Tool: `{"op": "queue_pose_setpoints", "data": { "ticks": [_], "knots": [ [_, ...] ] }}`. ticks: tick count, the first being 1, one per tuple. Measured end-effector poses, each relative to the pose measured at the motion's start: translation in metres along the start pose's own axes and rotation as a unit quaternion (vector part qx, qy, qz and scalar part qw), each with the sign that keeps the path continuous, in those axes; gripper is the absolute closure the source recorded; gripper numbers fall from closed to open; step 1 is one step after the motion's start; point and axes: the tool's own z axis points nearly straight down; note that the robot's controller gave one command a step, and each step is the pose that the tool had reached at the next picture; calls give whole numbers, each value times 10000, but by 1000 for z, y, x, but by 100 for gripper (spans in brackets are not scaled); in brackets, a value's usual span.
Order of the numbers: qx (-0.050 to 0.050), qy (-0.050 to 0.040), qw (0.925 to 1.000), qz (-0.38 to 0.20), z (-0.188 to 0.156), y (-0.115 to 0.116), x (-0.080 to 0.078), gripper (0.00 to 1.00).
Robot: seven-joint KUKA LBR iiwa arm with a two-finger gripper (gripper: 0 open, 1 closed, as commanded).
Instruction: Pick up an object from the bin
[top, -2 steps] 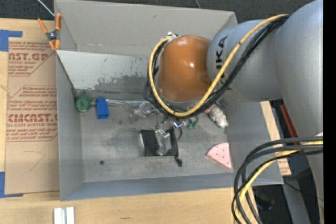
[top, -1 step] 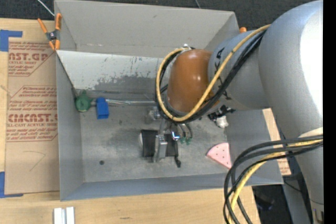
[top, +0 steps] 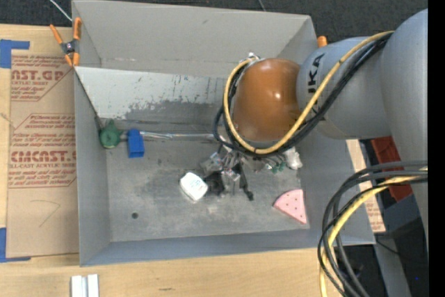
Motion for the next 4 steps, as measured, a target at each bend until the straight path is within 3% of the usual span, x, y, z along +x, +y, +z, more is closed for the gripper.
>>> {"op": "queue_pose_setpoints", "data": {
  "ticks": [2, 3, 4],
  "knots": [
    [-14, 25, 10000, 2, -4, -1, 2, 100],
    [-27, 41, 10000, 1, -24, 0, 2, 100],
    [-1, 3, 10000, 2, -40, -1, 0, 100]
  ]
}}
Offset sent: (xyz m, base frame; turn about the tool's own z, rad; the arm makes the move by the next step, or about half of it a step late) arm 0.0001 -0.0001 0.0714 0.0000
